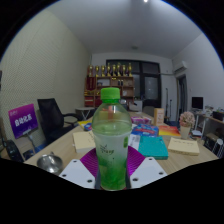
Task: Pour water
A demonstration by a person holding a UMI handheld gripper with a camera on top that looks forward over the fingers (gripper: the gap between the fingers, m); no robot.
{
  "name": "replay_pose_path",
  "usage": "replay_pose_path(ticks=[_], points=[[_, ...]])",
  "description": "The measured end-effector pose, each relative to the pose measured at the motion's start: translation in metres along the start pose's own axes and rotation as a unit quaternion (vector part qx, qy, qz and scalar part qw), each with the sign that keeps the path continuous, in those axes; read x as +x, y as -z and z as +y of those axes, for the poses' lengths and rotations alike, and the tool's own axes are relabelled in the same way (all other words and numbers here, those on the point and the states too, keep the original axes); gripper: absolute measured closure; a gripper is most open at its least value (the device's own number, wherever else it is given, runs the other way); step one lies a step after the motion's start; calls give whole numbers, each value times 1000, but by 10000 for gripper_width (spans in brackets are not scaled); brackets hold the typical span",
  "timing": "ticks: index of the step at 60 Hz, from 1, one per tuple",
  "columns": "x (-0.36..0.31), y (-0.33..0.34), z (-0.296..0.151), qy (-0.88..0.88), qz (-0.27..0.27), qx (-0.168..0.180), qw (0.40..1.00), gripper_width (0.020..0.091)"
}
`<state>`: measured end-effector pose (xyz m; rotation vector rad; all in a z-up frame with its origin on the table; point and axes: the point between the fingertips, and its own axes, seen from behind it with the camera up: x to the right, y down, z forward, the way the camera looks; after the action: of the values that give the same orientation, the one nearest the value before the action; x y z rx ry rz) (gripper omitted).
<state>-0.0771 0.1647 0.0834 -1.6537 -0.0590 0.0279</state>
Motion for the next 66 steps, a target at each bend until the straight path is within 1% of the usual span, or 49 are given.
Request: replay_pose_path(ticks=[3, 4, 7, 8, 9, 13, 14, 16, 18, 20, 24, 26, 27, 28, 31, 33, 36, 42, 44, 58, 66], points=[[8, -1, 12, 2, 9, -16, 1000, 756], [8, -3, 2, -7, 8, -2, 1000, 752], [12, -4, 3, -15, 11, -9, 1000, 761], [-5, -5, 14, -18, 11, -10, 1000, 761], [15, -2, 7, -19, 7, -11, 1000, 759], [16, -3, 8, -16, 2, -12, 1000, 760], [16, -3, 9, -13, 1, -13, 1000, 738], [15, -3, 9, -7, 0, -14, 1000, 739], [14, -2, 9, -3, -1, -12, 1000, 697], [11, 0, 6, 0, -2, -13, 1000, 634], [12, 3, 9, 6, -3, -20, 1000, 560], [13, 4, 15, 12, -4, -35, 999, 476], [6, 3, 16, 13, -6, -42, 999, 414], [11, 8, 17, 14, -11, -47, 999, 370], [7, 15, 17, 11, -27, -53, 998, 255], [6, 22, 15, 5, -34, -54, 998, 248], [1, 34, 12, -1, -33, -53, 998, 265], [15, 79, -5, -1, -32, -39, 999, 266], [7, 88, -11, 0, -31, -34, 999, 261], [-5, 233, -48, -2, -70, -12, 997, 263], [-6, 294, -52, -8, -64, -1, 998, 265]])
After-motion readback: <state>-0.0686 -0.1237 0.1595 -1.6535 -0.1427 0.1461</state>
